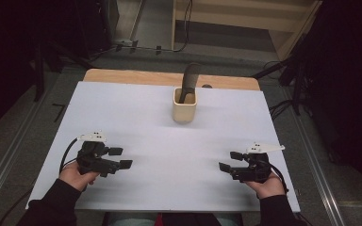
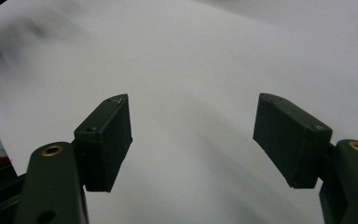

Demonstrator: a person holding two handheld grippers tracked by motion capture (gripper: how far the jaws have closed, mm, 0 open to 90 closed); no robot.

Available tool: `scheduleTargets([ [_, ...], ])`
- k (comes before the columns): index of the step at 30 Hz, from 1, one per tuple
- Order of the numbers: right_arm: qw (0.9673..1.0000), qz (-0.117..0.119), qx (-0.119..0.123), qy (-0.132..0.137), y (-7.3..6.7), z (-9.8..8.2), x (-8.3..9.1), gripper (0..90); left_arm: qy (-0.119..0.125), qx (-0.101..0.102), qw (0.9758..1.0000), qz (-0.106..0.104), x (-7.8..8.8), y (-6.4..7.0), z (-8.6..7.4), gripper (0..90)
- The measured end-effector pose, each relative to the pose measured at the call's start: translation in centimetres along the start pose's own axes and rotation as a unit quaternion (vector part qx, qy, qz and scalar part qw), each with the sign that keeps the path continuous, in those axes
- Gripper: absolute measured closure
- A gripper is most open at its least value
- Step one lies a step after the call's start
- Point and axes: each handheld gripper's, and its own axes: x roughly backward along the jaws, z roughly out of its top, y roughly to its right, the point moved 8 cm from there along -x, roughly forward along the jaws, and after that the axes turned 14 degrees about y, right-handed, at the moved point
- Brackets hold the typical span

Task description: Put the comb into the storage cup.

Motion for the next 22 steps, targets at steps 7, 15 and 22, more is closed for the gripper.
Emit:
scheduleTargets([
  [7, 1.0, 0.0, -0.001, 0.001, -0.03, 0.03, 0.02, 25.8, -0.003, 0.0, 1.0, 0.001, -0.09, 0.06, -0.07, 26.6],
  [15, 1.0, 0.001, 0.0, 0.002, -0.06, 0.06, 0.03, 25.8, -0.006, 0.0, 1.0, 0.0, -0.08, 0.05, -0.12, 26.6],
  [22, 1.0, -0.002, 0.002, 0.003, 0.01, 0.06, 0.05, 24.3, -0.005, 0.0, 1.0, 0.002, -0.06, -0.03, -0.08, 26.6],
])
